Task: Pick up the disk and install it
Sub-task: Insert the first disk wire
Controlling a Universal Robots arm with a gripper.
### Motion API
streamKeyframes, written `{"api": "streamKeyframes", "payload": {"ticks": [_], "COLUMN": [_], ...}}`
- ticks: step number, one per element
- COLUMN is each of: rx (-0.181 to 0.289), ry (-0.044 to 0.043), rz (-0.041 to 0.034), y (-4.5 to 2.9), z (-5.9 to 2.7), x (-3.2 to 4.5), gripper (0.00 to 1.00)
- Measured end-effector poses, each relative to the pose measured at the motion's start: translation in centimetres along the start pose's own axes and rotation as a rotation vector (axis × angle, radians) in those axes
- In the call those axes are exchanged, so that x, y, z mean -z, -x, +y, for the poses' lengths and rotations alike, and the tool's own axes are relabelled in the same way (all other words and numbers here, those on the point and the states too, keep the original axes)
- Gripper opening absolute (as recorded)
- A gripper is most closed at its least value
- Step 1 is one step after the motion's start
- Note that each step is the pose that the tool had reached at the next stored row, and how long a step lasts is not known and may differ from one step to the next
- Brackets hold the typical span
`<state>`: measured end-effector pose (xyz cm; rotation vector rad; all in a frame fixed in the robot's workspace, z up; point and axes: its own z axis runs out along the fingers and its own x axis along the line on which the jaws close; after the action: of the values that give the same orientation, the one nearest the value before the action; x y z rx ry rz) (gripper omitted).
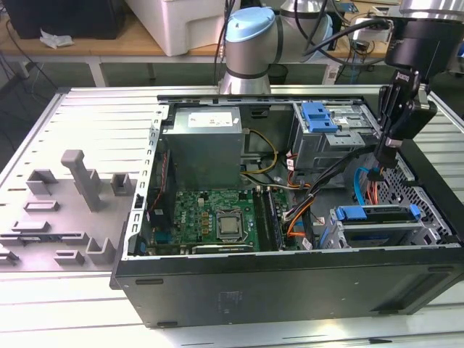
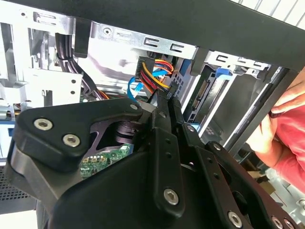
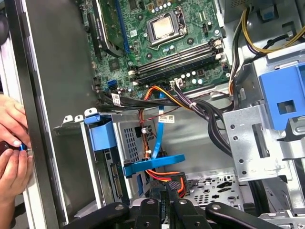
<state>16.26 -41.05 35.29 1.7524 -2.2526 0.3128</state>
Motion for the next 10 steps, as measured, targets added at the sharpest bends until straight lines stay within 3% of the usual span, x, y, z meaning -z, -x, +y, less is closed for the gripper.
{"api": "streamKeyframes", "payload": {"ticks": [5, 10], "rx": [0.006, 0.013], "ry": [-0.0018, -0.0013], "rz": [-0.0162, -0.0468], "y": [-0.28, -0.84], "z": [0.05, -0.02], "x": [-0.05, -0.15], "gripper": [0.17, 0.17]}}
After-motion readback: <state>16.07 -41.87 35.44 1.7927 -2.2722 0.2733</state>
